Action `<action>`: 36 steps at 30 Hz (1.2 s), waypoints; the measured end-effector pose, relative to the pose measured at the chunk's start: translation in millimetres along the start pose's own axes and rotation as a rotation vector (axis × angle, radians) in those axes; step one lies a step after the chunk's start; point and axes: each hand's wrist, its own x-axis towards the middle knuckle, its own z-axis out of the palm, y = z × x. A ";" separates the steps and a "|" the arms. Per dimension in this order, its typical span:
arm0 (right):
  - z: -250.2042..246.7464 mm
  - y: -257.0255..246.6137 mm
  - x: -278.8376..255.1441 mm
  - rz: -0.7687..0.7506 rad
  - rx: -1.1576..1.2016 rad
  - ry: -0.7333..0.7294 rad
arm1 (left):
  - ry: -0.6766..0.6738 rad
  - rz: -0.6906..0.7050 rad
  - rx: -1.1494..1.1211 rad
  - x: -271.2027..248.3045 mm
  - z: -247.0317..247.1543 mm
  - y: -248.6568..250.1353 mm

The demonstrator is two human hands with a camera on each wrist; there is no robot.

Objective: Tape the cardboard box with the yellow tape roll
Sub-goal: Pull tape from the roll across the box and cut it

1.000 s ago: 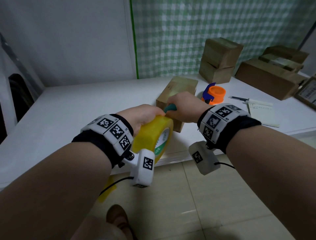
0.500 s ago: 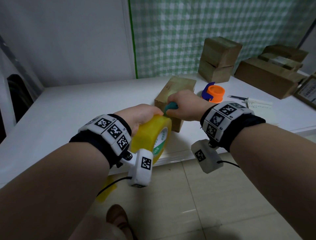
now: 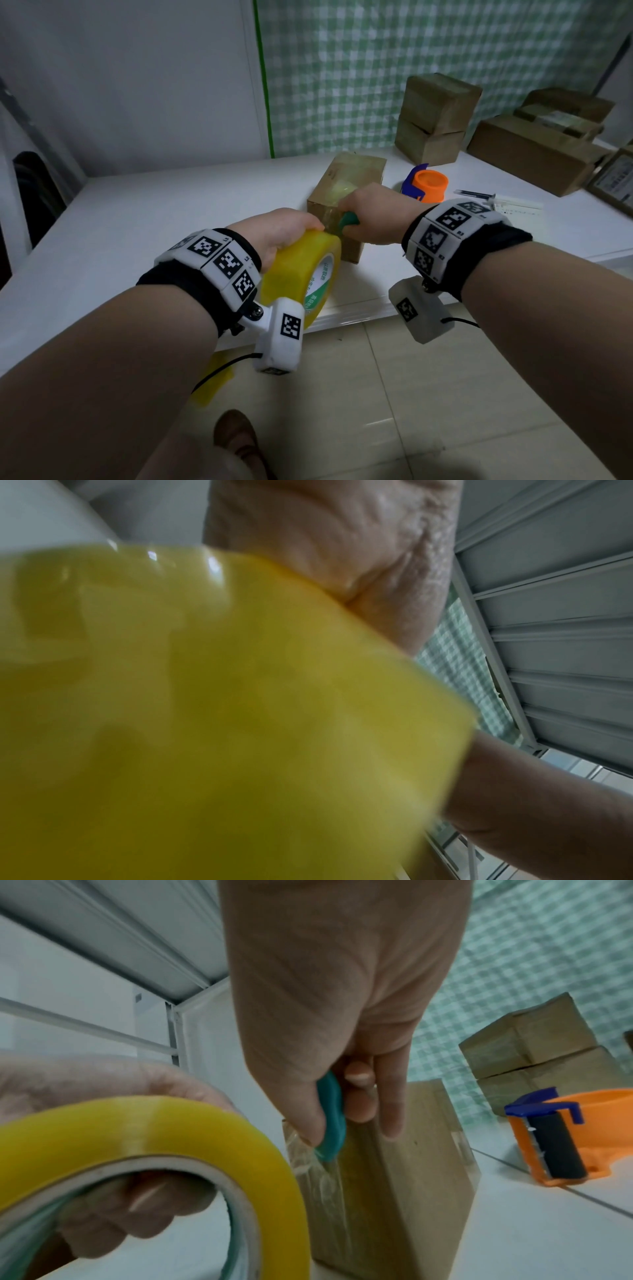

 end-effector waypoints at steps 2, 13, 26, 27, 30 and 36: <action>-2.0 2.2 -0.6 0.015 -0.034 -0.022 | 0.005 0.002 0.012 -1.6 0.7 1.2; 3.9 8.4 6.5 0.035 0.289 0.364 | 0.013 0.012 0.041 -6.0 2.8 3.9; 23.5 15.8 35.0 0.124 0.159 0.272 | -0.051 -0.004 0.043 0.1 -4.4 3.7; 24.6 16.1 35.8 0.122 0.151 0.278 | -0.051 -0.008 0.049 0.3 -5.0 3.8; 27.2 18.3 36.7 0.124 0.151 0.293 | -0.038 -0.003 0.071 -1.4 -6.5 3.8; 26.1 23.0 34.2 0.104 0.185 0.286 | 0.181 0.131 0.111 -5.3 -17.7 7.4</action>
